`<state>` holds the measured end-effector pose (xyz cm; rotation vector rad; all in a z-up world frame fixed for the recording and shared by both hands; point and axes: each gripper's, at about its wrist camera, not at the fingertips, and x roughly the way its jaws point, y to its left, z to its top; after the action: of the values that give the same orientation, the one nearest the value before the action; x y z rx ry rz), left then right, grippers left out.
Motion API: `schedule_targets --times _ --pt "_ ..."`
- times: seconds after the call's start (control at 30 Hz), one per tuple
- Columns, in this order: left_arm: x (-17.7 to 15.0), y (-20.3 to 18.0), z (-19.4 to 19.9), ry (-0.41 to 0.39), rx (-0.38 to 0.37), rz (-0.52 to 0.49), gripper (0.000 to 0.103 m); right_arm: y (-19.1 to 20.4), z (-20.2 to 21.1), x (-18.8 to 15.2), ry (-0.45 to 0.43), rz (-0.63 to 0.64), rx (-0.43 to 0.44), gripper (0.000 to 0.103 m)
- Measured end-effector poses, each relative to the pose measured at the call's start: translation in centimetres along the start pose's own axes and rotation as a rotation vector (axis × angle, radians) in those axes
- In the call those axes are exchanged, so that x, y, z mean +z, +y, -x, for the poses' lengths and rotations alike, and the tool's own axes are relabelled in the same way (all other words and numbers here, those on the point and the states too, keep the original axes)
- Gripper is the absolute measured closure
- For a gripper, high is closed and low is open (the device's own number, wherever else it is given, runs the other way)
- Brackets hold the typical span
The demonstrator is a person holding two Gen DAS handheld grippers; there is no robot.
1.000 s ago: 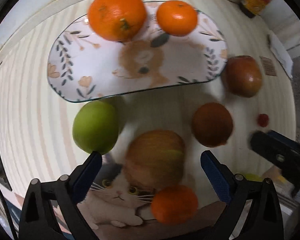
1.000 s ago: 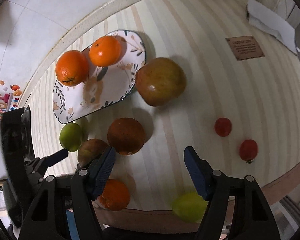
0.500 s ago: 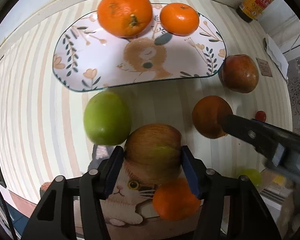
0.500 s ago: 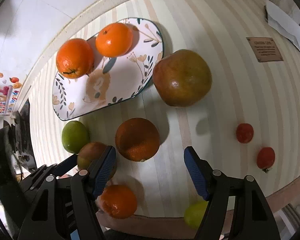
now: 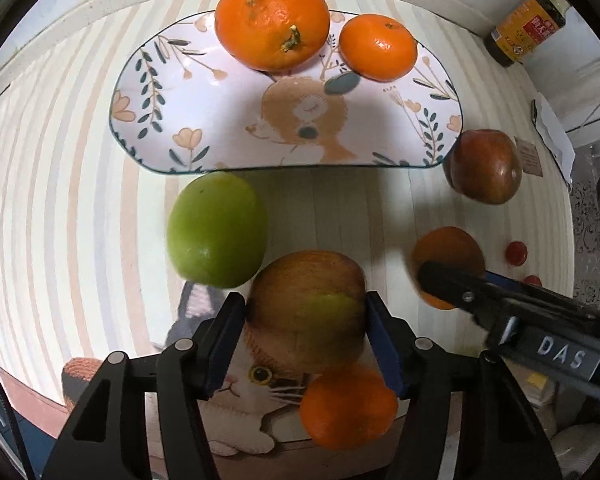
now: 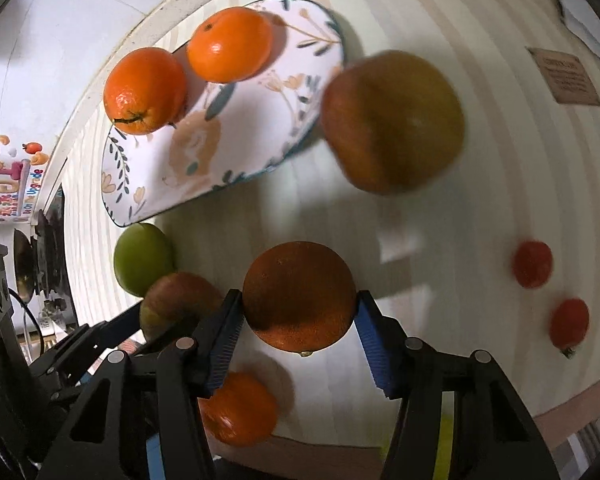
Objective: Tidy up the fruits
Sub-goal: 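Grasp the brown pear with the left gripper while the right gripper grasps the dark orange, then carry the pear and dark orange onto the floral plate and release both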
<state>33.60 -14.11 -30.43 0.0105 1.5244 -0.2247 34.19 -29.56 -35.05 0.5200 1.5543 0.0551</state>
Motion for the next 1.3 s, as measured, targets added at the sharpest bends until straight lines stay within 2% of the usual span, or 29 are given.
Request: schedule_targets --times 0.17,0.33,0.7,0.9,0.97,1.03,1.1,1.13,1.2,1.23,1.3 --pt "-1.9 2.5 1.3 0.004 0.056 -0.011 0.045 -0.3 0.1 -1.6 0.02 0.016 -0.004 0.044" --pt "-2.8 6.3 1.0 0.023 0.033 0.053 0.044 0.5 -0.6 -2.9 0.031 0.062 -0.035 0.043" --pt "-3.1 7.5 2.3 -0.013 0.046 0.078 0.046 3.0 -0.9 -3.0 -0.002 0.12 -0.074 0.044" --pt "-2.3 8.6 8.4 -0.102 -0.001 0.086 0.053 5.4 2.2 -2.4 -0.071 0.133 -0.001 0.044" --pt "-0.9 8.5 10.2 -0.145 -0.008 0.072 0.063 6.2 3.5 -1.5 -0.107 0.145 0.016 0.044" --pt "0.9 7.7 10.6 -0.189 0.021 0.05 0.063 7.1 4.5 0.0 -0.14 0.161 0.021 0.044" --pt "2.2 7.7 9.3 -0.161 0.058 0.021 0.063 7.9 4.5 1.5 -0.16 0.176 0.0 0.044" --pt "2.5 8.1 8.3 -0.151 0.056 0.036 0.063 8.1 4.3 2.1 -0.161 0.174 -0.003 0.044" --pt "2.6 8.8 6.0 -0.079 0.073 0.047 0.063 7.6 3.9 3.3 -0.148 0.165 0.0 0.044" --pt "2.6 9.3 5.0 -0.053 0.057 0.066 0.063 7.5 3.8 3.4 -0.142 0.163 -0.001 0.044" --pt "2.3 10.1 3.7 -0.027 0.061 0.09 0.063 7.4 3.4 3.6 -0.132 0.162 -0.002 0.044"
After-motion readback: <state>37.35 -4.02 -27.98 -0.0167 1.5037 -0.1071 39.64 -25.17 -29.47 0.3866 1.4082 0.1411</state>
